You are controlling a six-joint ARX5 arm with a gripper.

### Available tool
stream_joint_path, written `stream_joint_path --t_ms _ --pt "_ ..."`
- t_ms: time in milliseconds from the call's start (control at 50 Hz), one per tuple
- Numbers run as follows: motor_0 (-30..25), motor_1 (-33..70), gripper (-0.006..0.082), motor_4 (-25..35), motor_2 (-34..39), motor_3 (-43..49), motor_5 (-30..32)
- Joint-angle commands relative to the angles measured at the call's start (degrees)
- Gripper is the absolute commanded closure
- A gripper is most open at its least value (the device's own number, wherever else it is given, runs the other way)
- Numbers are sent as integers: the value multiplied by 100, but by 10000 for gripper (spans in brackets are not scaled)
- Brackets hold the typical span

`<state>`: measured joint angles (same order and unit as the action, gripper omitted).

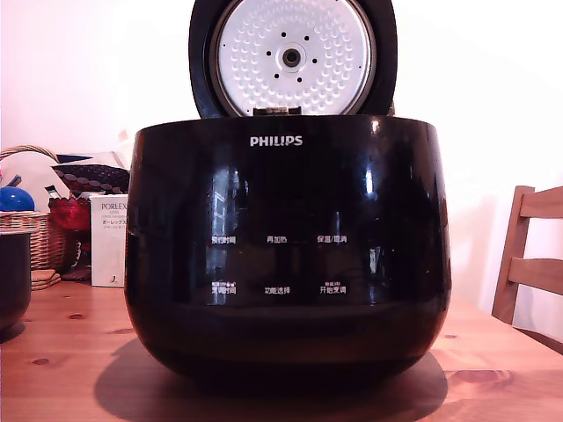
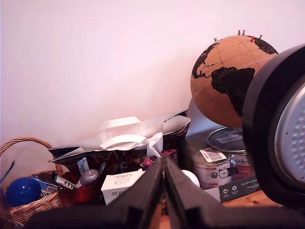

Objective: Pick up the metallic pot next to the rice cooker

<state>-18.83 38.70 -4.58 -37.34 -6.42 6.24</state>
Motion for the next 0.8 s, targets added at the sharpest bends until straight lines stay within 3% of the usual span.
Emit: stream_joint_path --t_ms 0,360,540,780 --pt "24 -55 788 -2 164 -46 22" --pt "61 -57 788 -37 107 243 269" --pt "262 -46 788 22 -496 1875 514" --pt "422 118 788 243 -1902 4382 944"
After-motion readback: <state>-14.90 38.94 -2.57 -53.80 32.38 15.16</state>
